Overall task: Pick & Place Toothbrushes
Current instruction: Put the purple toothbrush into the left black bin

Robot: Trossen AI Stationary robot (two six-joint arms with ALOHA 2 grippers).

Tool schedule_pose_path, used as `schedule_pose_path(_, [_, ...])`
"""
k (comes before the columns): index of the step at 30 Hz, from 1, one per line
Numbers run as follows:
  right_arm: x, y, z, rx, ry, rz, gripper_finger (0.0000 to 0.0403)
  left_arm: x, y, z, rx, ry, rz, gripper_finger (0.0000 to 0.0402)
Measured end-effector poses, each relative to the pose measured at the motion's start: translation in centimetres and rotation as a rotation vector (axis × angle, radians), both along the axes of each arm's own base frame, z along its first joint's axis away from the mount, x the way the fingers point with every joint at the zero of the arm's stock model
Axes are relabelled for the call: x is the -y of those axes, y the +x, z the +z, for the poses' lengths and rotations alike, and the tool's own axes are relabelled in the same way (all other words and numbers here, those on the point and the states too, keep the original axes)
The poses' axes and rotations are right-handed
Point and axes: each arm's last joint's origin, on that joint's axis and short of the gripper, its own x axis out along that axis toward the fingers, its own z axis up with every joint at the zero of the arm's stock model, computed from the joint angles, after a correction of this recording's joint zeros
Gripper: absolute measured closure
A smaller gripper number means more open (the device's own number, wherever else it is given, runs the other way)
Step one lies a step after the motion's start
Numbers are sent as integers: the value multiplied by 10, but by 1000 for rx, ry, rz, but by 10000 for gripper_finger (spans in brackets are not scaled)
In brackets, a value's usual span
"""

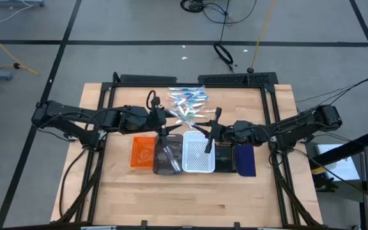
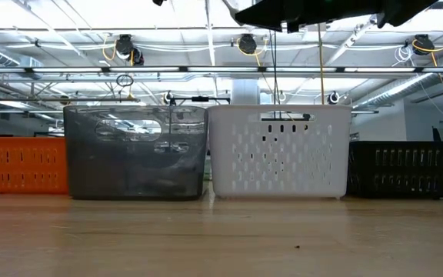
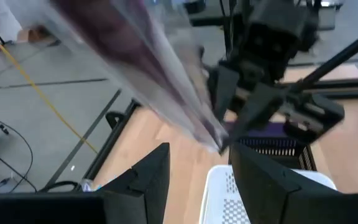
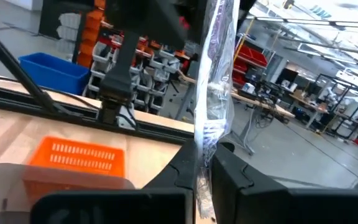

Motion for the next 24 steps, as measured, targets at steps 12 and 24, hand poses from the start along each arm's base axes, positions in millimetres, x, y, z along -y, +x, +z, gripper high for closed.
schedule_pose_path(12, [-2,2,2,49,19,52,393,1,4,7,83,-4,-14,231])
schedule_pose_path(24, [-2,11,-13,9,15,42,386,3,22,-6,60,8,-82,378])
